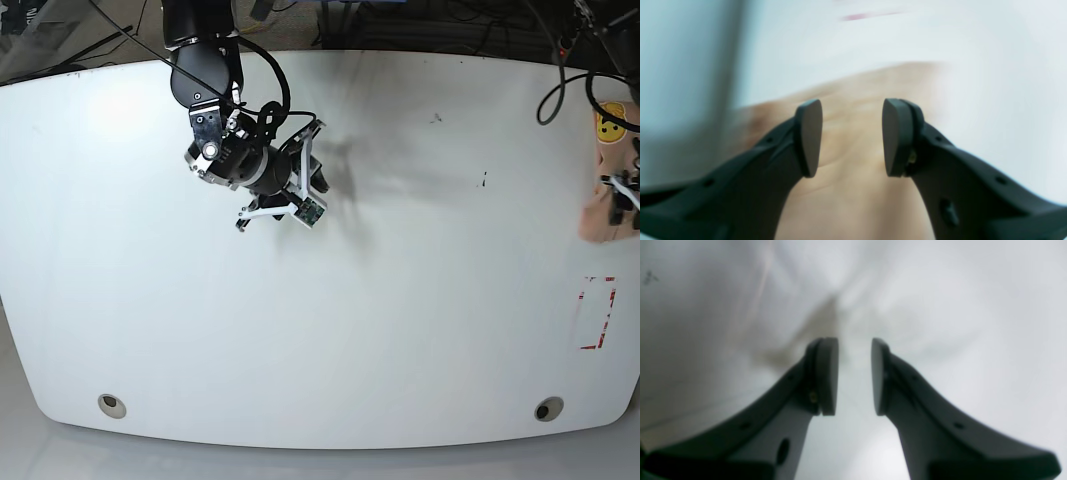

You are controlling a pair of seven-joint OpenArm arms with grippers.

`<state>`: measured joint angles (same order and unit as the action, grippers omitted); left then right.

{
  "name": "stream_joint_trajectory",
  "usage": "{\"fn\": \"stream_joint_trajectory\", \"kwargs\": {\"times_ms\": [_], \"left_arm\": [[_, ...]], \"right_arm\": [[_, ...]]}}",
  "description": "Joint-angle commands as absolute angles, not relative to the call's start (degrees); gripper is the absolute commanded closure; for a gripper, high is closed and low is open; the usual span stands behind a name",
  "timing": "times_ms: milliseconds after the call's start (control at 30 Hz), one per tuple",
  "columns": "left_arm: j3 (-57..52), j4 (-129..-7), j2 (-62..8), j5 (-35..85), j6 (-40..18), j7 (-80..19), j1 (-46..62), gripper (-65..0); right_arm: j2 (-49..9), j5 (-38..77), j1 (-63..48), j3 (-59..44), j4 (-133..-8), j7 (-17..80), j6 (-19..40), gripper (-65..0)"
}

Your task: Fold the T-shirt properly

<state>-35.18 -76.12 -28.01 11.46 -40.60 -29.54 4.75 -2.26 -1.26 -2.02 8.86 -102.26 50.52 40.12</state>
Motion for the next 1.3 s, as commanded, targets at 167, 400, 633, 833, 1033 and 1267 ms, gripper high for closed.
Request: {"fn": "stream_joint_trajectory", "kwargs": {"times_ms": [167,400,633,833,1033,1267], "left_arm": [[-29.6,-87.8,-19.6,11.9,-32.2,-18.4,7.1,-27.2],[-19.1,-93.4,-14.6,11.8,-22.3,-3.6,14.1,-27.2],[-15.7,-102.8,-8.9,3.8,-17.5,-2.5,22.1,-26.9],[-15.7,-107.4,-4.4,1.0,-17.5,-2.5,29.8,-26.8],[-15.4,-109.8,-2.4,1.0,-17.5,-2.5,38.0,-26.8],[-15.5,-112.6,-1.6,2.3,-17.5,-2.4,47.6,-26.0]], "right_arm": [[-2.9,-11.0,-0.8,8.1,-100.3,32.4,39.8,-15.2],[-3.9,-15.0,-1.1,1.3,-97.2,13.4,36.7,-15.2],[-7.7,-13.0,-4.0,-4.4,-97.1,8.5,36.5,-15.2],[-13.9,-1.7,-10.2,-7.1,-97.2,8.4,36.2,-15.2],[-15.9,4.9,-17.9,-13.0,-98.3,8.4,36.3,-15.2],[-15.3,8.0,-29.2,-18.0,-104.4,8.4,36.5,-15.2]]}}
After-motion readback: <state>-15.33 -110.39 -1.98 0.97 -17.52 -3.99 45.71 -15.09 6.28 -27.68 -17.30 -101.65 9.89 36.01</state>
